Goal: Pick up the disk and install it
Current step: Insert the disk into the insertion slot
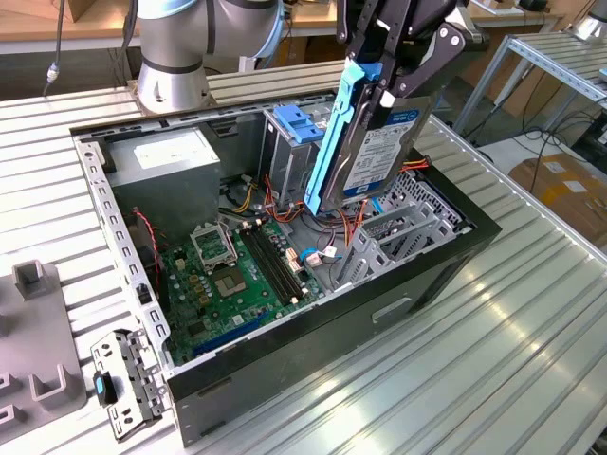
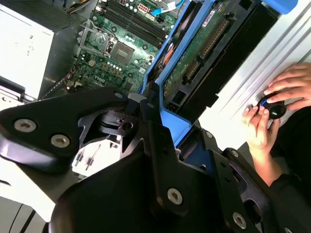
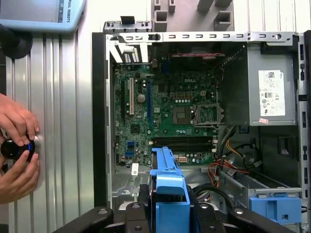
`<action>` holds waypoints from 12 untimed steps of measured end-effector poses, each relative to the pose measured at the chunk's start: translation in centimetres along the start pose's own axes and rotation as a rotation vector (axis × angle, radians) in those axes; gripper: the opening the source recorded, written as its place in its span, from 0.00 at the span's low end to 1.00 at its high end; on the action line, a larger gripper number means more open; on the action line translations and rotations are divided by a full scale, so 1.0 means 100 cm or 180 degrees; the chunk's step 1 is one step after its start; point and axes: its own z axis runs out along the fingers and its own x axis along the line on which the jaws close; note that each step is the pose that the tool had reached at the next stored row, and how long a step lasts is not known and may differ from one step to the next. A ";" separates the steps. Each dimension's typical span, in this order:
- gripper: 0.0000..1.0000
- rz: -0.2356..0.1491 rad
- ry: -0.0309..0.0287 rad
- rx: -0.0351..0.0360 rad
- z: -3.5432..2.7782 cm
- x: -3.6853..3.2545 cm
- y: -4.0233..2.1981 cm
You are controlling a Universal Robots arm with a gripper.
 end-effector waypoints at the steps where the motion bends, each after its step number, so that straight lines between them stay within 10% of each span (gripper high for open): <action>1: 0.37 0.0000 0.0000 0.0000 0.0001 0.0010 -0.0003; 12: 0.37 0.0000 0.0001 0.0000 0.0013 0.0042 -0.0301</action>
